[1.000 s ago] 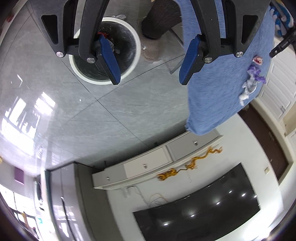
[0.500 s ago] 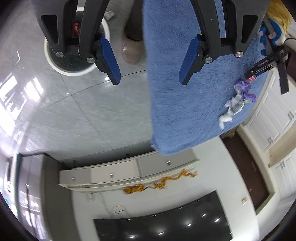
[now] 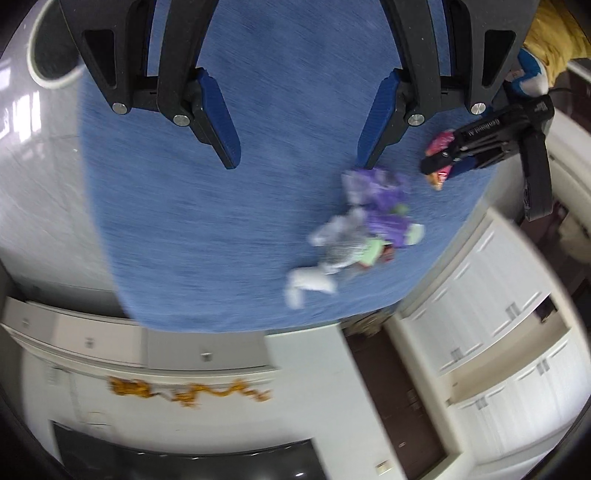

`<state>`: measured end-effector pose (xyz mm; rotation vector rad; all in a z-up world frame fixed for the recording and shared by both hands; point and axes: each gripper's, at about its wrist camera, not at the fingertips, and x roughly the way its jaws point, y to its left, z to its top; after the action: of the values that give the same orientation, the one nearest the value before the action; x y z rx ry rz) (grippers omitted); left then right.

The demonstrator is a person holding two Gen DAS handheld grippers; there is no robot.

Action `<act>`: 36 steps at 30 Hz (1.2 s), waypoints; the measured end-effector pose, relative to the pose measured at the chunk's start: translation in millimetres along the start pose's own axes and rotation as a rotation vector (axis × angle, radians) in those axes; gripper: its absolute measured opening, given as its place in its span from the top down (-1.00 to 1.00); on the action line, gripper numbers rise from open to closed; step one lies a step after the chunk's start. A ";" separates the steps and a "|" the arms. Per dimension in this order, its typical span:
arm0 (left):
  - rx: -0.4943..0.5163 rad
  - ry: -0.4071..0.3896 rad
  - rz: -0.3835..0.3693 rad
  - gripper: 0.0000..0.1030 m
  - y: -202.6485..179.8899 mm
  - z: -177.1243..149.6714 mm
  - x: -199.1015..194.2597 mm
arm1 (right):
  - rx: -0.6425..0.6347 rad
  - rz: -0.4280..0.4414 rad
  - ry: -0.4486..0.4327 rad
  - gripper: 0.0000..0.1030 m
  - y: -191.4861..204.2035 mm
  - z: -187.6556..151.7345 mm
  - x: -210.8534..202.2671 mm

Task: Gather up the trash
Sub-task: 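Grasp the pink snack bag with the left tool while the right tool grasps the purple printed bag, then carry the pink bag and purple bag in both tools over the white bin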

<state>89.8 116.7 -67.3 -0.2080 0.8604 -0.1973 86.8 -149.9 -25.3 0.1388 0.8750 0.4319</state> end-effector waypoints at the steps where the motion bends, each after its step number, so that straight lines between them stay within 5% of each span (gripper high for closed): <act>1: 0.000 -0.005 -0.004 -0.04 0.2 -0.3 -0.2 | -0.012 0.011 0.005 -0.23 6.7 3.5 7.4; 14: -0.010 -0.005 -0.059 0.17 4.2 2.0 0.1 | -0.039 0.066 0.098 -0.21 39.8 17.3 86.5; 17: -0.002 -0.003 -0.065 0.33 3.0 1.8 0.3 | -0.020 0.084 0.102 0.10 37.2 11.6 89.2; 28: 0.061 -0.008 0.005 0.43 -20.0 -1.0 -1.0 | 0.011 0.075 0.014 0.23 29.1 -13.4 20.4; 36: 0.091 -0.072 -0.011 0.44 -38.2 -4.3 -51.4 | 0.083 0.042 -0.088 0.23 6.9 -39.5 -52.0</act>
<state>50.4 92.7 -22.7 -0.1339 0.7770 -0.2375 25.2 -167.8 -11.4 0.2513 0.8047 0.4259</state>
